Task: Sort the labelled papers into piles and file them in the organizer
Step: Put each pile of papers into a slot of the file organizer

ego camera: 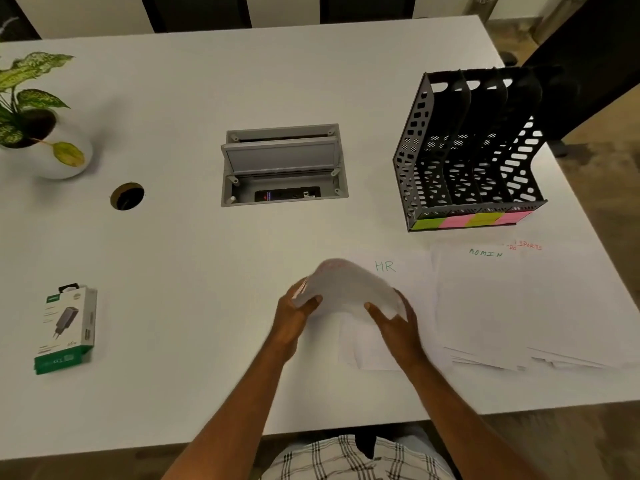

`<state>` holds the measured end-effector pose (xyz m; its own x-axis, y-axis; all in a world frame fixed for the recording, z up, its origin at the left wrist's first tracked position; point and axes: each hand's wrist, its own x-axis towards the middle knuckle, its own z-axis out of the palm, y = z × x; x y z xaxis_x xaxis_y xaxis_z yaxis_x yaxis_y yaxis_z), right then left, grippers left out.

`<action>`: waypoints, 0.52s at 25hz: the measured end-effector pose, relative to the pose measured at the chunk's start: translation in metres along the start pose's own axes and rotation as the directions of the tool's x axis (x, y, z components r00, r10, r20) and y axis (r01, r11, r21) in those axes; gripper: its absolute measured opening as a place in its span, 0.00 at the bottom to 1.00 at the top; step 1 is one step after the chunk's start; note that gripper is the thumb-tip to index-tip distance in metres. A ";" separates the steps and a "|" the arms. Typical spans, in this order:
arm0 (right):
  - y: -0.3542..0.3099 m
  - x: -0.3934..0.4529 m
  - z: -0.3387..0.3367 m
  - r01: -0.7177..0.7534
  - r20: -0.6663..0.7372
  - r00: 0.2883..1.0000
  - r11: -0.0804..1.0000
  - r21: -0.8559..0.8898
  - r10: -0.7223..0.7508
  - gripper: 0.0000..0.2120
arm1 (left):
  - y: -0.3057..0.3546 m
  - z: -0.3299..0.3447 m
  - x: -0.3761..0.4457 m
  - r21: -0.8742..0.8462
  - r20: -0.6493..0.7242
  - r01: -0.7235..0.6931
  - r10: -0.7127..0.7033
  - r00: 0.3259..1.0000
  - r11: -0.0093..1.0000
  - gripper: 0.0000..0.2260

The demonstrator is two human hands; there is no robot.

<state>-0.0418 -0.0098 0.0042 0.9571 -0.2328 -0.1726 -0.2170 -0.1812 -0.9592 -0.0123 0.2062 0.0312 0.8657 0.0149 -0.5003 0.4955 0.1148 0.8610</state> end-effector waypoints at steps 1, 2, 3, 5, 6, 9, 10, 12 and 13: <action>0.007 0.000 0.002 -0.003 0.018 1.000 1.000 -0.017 0.004 0.18 | -0.008 0.004 -0.001 -0.003 -0.019 0.049 -0.049 0.999 0.999 0.18; 0.010 0.001 0.004 -0.018 0.021 1.000 1.000 -0.021 0.018 0.17 | -0.012 0.006 0.000 0.005 -0.034 0.080 -0.079 0.996 0.997 0.17; 0.010 0.003 0.006 -0.067 -0.001 0.998 0.998 -0.006 0.067 0.16 | -0.014 0.008 0.002 0.036 -0.046 0.091 -0.090 0.995 0.995 0.16; 0.006 0.007 0.010 -0.148 -0.041 0.988 0.987 0.054 0.151 0.15 | -0.012 0.008 0.008 0.143 -0.076 0.075 -0.065 0.995 0.987 0.15; 0.003 0.008 0.010 -0.148 -0.037 0.988 0.986 0.075 0.151 0.18 | -0.010 0.008 0.010 0.181 -0.084 0.055 -0.041 0.996 0.982 0.14; -0.011 0.012 0.005 -0.136 -0.038 0.989 0.984 0.111 0.141 0.24 | 0.001 0.003 0.014 0.216 -0.050 -0.014 0.025 0.998 0.976 0.15; -0.012 0.014 0.002 -0.129 -0.048 0.990 0.986 0.108 0.135 0.24 | 0.003 0.001 0.016 0.202 -0.032 -0.012 0.018 0.999 0.979 0.14; -0.009 0.016 -0.004 -0.129 -0.039 0.990 0.983 0.133 0.135 0.23 | 0.004 -0.002 0.018 0.113 0.014 0.032 -0.034 0.999 0.993 0.14; -0.008 0.018 -0.006 -0.144 -0.020 0.989 0.979 0.145 0.148 0.21 | 0.003 0.000 0.019 0.062 0.032 0.064 -0.066 0.997 0.996 0.14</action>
<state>-0.0239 -0.0179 0.0100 0.9102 -0.2764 -0.3084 -0.3223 -0.0052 -0.9466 0.0055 0.2064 0.0249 0.8328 -0.0242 -0.5531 0.5535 0.0535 0.8311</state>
